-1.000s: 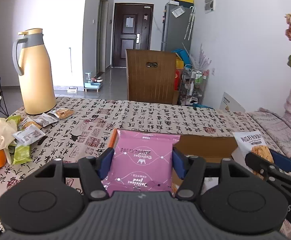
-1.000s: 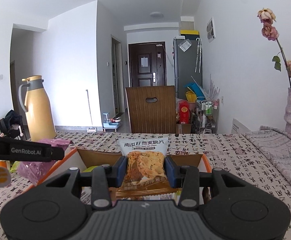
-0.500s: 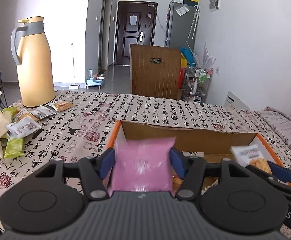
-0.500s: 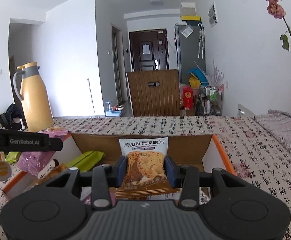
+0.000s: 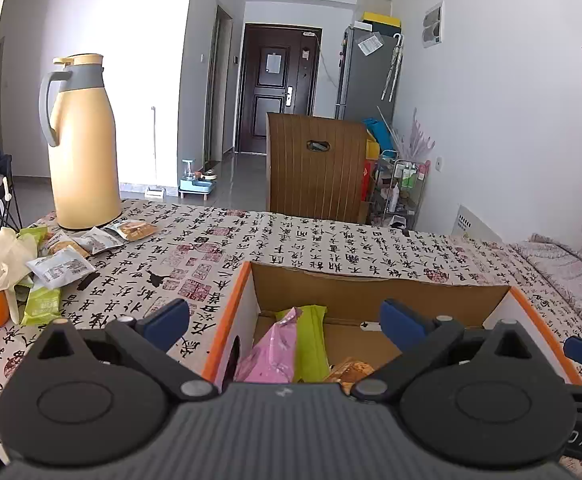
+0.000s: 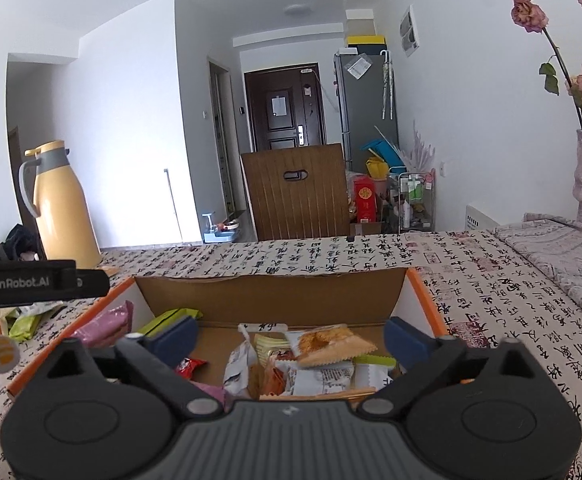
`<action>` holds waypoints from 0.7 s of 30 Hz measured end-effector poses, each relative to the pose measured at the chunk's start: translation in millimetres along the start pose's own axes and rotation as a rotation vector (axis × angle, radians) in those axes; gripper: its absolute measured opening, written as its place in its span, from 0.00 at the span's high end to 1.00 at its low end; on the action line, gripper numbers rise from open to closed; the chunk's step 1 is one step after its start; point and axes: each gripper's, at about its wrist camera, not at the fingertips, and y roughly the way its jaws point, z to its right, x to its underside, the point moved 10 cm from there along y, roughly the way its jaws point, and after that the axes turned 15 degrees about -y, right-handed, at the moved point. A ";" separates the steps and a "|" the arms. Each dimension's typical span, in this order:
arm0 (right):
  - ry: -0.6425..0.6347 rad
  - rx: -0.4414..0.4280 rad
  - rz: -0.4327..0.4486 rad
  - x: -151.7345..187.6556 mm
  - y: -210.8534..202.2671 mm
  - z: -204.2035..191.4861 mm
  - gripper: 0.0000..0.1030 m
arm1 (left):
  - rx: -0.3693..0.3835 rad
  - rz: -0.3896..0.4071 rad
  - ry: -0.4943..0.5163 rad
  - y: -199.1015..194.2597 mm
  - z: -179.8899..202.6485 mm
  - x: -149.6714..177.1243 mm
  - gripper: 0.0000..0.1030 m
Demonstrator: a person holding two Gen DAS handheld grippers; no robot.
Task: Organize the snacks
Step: 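Open both tools to drop the pink and cracker packs into the box, then move both tools back toward the white packs on the bed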
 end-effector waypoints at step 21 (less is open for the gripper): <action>-0.041 -0.015 0.039 -7.1 -83.6 -21.2 0.00 | -0.014 0.056 0.000 -91.1 -19.5 -2.2 0.00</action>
